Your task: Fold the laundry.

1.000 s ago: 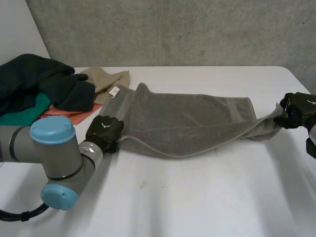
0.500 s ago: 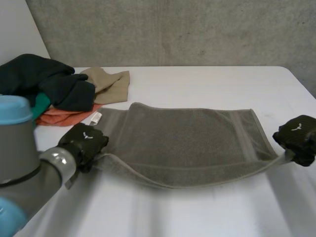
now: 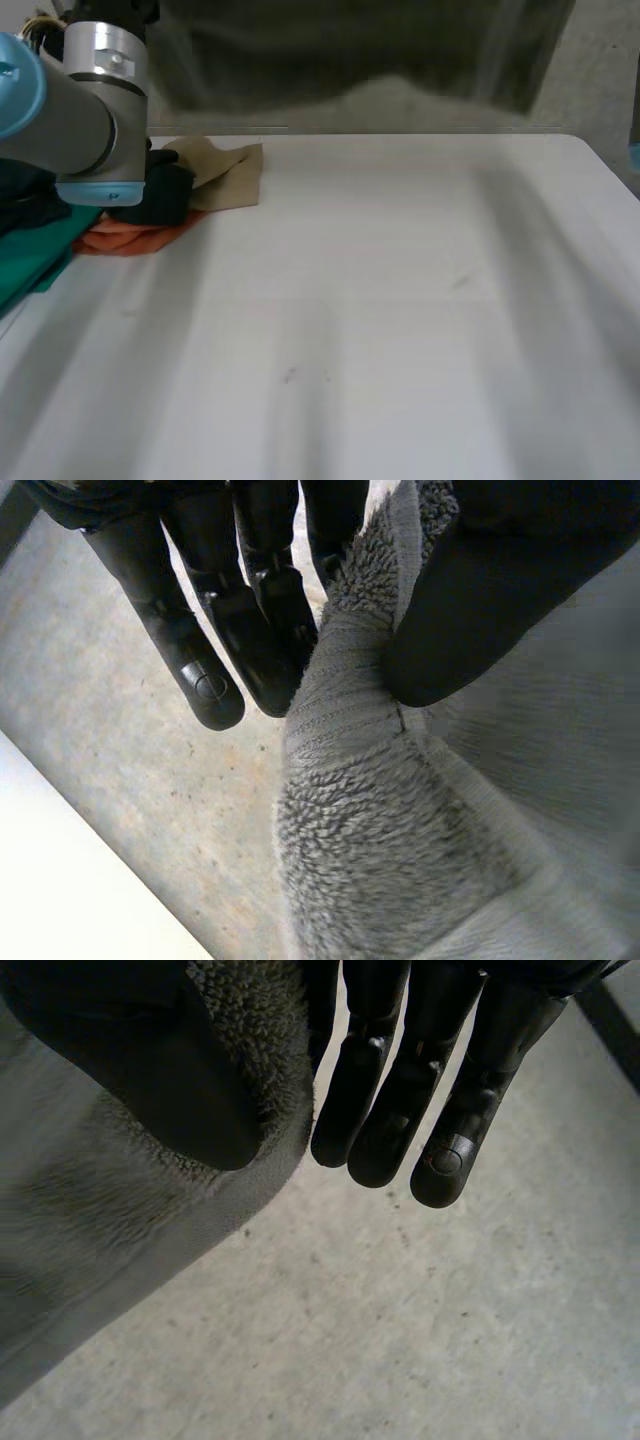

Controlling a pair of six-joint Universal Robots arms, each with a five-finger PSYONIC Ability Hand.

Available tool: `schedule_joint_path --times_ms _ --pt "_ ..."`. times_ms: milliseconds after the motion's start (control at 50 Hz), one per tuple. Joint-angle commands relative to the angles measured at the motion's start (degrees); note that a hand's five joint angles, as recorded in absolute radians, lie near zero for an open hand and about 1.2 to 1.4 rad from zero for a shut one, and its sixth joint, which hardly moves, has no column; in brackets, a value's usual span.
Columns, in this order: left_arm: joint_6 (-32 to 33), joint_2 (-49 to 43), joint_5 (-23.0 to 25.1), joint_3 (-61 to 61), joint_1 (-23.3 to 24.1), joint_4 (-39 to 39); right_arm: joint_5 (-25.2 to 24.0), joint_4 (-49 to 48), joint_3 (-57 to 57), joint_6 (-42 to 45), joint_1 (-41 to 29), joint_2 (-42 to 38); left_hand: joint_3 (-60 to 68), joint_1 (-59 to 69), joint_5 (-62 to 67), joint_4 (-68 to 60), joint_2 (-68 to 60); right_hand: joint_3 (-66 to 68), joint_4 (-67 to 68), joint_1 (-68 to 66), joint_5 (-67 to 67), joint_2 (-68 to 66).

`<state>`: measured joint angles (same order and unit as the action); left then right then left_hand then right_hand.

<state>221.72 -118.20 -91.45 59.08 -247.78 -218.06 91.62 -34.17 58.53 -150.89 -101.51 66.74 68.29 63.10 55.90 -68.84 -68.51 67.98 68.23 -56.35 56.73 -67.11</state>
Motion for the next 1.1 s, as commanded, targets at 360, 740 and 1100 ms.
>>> schedule_joint_path --times_ms 360,740,1100 --pt "-4.4 -0.7 3.7 42.4 -3.3 6.0 -6.0 21.5 32.1 0.3 0.9 -2.5 8.1 13.3 10.4 -7.5 -7.8 12.0 11.8 -23.6 13.3 -12.9" --pt "-4.3 0.3 3.2 48.1 -8.3 6.2 -9.4 22.1 38.9 0.0 8.2 0.1 -32.7 -27.5 -30.3 33.2 32.9 12.0 11.8 -23.6 13.3 -12.9" --pt "-5.9 1.1 9.7 48.1 -10.7 7.3 -9.5 22.0 39.4 -0.3 8.3 0.1 -20.9 -15.7 -18.5 21.5 21.1 12.0 11.8 -23.6 13.3 -12.9"
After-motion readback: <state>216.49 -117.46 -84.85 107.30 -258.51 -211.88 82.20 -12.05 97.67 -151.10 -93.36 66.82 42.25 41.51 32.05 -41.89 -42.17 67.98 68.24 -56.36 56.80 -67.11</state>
